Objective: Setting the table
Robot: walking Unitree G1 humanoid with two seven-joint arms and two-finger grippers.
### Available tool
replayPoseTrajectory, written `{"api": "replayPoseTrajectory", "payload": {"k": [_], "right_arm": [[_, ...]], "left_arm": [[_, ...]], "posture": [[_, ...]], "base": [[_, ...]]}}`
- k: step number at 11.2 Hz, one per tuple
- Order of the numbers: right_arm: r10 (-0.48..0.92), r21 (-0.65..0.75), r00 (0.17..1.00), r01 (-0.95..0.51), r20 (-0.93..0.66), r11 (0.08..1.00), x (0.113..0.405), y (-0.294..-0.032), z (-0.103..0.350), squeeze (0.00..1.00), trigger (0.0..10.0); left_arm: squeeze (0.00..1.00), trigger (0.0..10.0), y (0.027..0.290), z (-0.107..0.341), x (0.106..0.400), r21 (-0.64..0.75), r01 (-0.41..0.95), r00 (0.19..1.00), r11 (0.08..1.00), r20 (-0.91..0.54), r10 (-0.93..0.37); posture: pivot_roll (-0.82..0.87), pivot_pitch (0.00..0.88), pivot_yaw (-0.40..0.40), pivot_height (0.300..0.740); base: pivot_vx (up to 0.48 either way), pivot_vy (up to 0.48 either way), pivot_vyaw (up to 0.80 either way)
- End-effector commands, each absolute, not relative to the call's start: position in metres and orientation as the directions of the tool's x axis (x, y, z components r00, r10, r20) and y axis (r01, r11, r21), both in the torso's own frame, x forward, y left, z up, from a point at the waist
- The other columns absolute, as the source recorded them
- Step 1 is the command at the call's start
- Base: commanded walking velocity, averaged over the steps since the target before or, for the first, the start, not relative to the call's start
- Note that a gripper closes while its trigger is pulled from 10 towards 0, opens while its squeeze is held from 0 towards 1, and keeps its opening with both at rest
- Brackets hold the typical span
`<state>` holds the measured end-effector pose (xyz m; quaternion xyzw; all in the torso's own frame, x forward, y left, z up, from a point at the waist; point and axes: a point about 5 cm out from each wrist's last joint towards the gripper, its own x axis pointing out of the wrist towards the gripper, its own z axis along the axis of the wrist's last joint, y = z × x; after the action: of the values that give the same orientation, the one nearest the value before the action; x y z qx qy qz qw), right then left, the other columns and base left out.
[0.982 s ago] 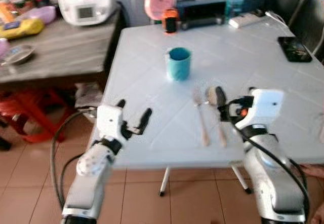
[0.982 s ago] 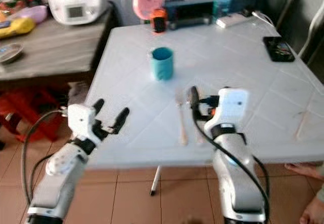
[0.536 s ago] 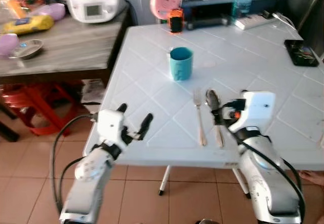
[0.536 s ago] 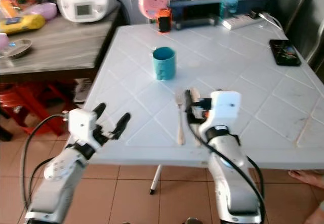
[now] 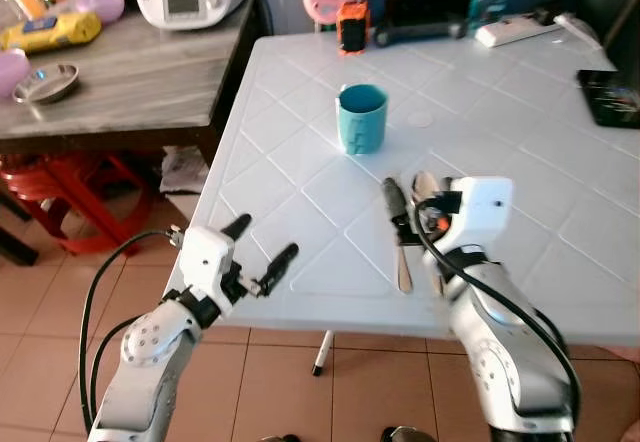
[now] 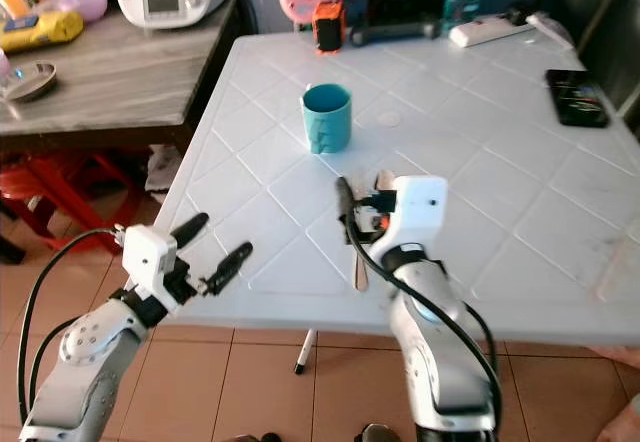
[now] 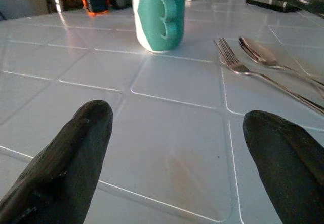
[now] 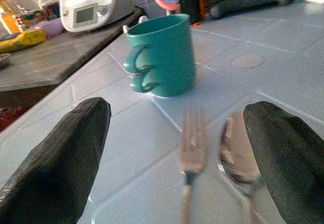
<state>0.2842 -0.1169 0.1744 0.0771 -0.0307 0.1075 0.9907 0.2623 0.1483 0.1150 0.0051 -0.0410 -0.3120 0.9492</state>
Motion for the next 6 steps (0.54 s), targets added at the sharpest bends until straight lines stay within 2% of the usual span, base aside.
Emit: {"api": "replayPoseTrajectory", "payload": {"k": [1,5,6], "right_arm": [[0.214,0.15,0.976,-0.218,0.046,0.964,0.288,-0.112,0.172,0.0,10.0],[0.209,0.289,0.976,-0.186,-0.054,0.939,0.298,-0.097,0.154,0.0,10.0],[0.206,0.228,0.976,-0.186,-0.07,0.956,0.298,-0.099,0.151,0.0,10.0]], "left_arm": [[0.0,10.0,0.152,0.116,0.259,0.057,0.612,0.786,0.789,0.073,-0.614],[0.0,10.0,0.157,0.117,0.262,0.076,0.613,0.783,0.786,0.068,-0.618],[0.0,10.0,0.157,0.117,0.262,0.075,0.615,0.782,0.785,0.068,-0.619]], "posture": [[-0.04,0.162,0.118,0.74],[-0.03,0.16,0.105,0.74],[-0.03,0.16,0.103,0.74]], "base": [[0.0,0.0,0.0],[0.0,0.0,0.0],[0.0,0.0,0.0]]}}
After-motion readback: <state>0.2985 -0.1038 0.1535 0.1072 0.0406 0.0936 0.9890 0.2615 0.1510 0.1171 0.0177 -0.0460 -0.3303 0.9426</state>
